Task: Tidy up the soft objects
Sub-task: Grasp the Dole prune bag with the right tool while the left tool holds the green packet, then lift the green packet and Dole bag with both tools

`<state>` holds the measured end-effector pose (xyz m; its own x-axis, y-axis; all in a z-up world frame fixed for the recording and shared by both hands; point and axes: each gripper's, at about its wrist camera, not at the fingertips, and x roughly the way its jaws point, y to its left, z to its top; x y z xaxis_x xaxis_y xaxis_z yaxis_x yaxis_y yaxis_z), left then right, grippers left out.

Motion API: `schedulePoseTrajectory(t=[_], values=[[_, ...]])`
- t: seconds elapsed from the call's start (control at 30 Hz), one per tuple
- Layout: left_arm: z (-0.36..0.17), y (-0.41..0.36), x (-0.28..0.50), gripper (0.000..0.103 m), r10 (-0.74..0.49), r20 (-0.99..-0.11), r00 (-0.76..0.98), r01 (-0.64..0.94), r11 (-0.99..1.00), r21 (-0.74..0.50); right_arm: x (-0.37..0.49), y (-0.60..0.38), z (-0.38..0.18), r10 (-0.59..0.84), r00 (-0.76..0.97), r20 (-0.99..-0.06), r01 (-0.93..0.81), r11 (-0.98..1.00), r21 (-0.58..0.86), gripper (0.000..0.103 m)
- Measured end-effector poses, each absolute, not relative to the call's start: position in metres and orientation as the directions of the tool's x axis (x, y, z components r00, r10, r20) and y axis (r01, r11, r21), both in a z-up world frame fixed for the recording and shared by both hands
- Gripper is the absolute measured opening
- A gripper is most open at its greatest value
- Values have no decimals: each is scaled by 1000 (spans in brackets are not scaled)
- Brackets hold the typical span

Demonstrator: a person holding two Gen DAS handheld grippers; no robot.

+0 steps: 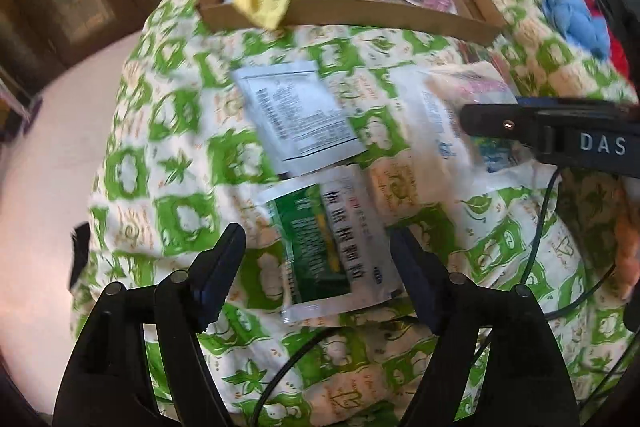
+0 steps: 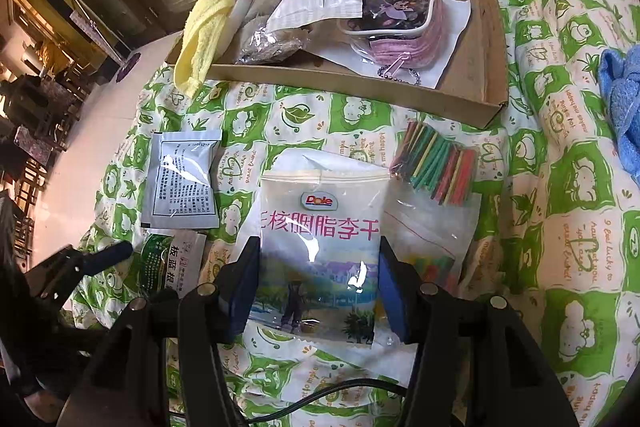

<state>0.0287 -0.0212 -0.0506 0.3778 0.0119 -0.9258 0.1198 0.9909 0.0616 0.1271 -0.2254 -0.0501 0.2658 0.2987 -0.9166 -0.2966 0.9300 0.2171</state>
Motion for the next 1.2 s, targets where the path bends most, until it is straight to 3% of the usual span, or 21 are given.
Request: schedulePoseTrajectory(t=[0.13, 0.27, 0.4, 0.5, 0.83, 1.2], values=[[-75, -39, 39, 76, 102, -944, 315, 137, 979, 151, 128, -224, -53, 300, 263, -917, -296, 930, 220, 55], [-84, -31, 40, 78, 70, -950, 305, 101, 989, 105, 129, -225, -54, 302, 262, -917, -293, 930, 222, 55], [-77, -17, 38, 55, 21, -946, 324, 61, 997, 43, 128, -225, -54, 303, 260, -917, -293, 929, 224, 55], [-72, -9, 36, 49, -14, -943, 332, 39, 999, -1, 128, -225, -53, 307, 261, -915, -292, 929, 228, 55], [-39, 0, 32, 48, -92, -929, 359, 53, 996, -78, 127, -226, -53, 311, 261, -914, -291, 928, 232, 55], [-14, -16, 26, 48, -87, -914, 397, 79, 995, -60, 126, -228, -49, 313, 266, -912, -284, 929, 236, 55]])
